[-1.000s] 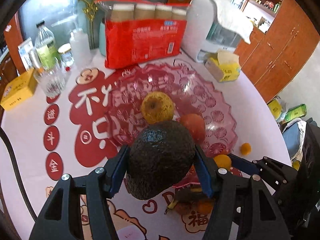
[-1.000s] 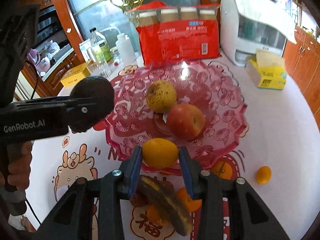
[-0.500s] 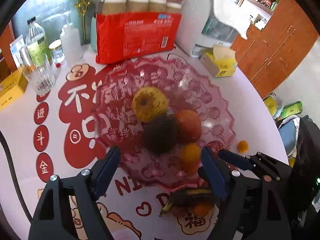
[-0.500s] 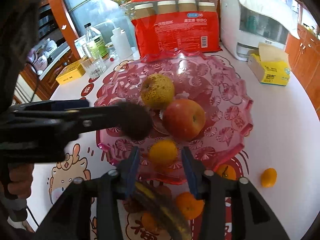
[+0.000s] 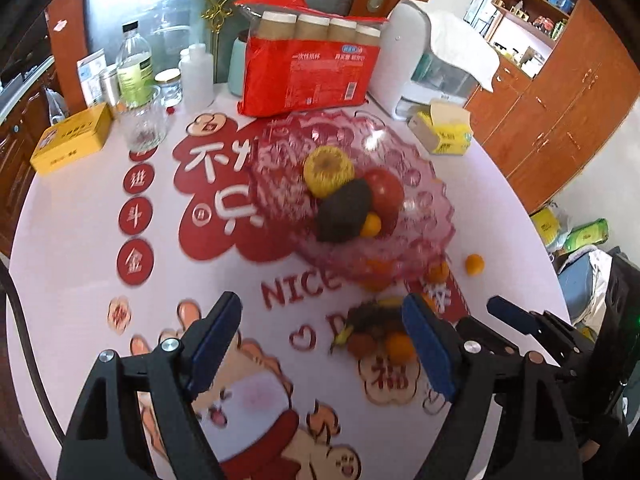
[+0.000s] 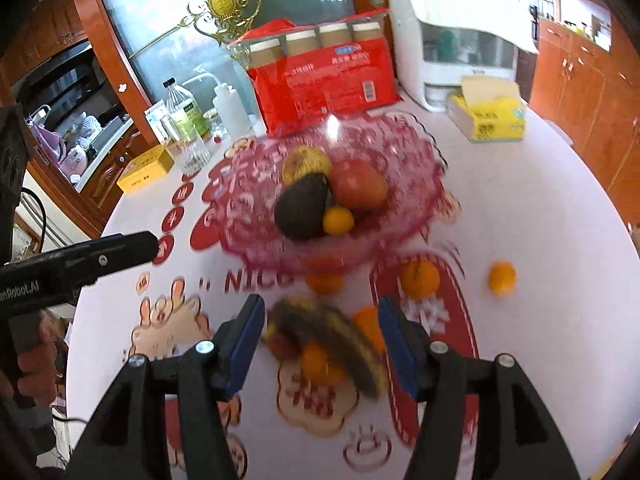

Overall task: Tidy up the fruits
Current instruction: 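Withdraw both open tools from the bowl toward the remaining fruit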

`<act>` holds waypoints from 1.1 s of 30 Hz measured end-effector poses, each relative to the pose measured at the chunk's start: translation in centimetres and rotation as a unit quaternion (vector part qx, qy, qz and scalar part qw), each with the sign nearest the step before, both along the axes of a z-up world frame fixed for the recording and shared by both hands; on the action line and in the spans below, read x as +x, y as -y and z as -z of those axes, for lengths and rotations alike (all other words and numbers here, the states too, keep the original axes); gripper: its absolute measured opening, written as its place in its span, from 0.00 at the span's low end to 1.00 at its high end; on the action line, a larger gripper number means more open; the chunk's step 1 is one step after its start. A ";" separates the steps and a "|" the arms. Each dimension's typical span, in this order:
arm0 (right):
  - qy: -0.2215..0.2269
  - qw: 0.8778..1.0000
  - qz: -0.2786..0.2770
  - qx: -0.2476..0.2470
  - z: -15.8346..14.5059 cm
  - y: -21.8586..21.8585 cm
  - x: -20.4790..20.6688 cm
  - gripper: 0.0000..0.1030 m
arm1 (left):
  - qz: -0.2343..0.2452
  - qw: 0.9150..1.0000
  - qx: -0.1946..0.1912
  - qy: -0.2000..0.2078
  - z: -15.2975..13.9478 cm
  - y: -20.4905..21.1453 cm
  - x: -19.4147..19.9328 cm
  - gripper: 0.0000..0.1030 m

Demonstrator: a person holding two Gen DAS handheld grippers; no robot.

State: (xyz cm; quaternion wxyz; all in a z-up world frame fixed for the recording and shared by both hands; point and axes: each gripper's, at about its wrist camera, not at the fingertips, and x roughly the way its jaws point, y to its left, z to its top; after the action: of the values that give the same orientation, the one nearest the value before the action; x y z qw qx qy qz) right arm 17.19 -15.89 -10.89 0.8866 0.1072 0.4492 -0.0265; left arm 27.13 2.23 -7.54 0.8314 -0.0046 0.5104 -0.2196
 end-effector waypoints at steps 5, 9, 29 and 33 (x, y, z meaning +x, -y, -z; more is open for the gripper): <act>-0.019 0.999 0.025 0.010 1.2 -0.3 -4.9 0.58 | 0.022 1.000 0.002 -0.003 0.6 -0.5 -3.5 0.80; -0.029 0.998 0.049 0.017 2.0 -0.2 -8.5 0.58 | 0.038 0.999 0.009 -0.010 1.3 -0.1 -6.1 0.79; -0.007 0.998 0.057 0.003 1.6 7.5 -14.4 0.58 | -0.018 0.998 0.001 -0.053 2.2 4.8 -10.4 0.80; 0.010 0.999 0.031 -0.027 0.2 10.2 -13.7 0.58 | -0.053 0.997 0.001 -0.056 1.9 6.3 -10.2 0.80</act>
State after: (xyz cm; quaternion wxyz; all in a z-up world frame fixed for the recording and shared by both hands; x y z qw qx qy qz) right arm 3.52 -26.12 -11.11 0.8922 0.0972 0.4363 -0.0647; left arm 16.89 -4.06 -9.47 0.8120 -0.0430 0.5555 -0.1740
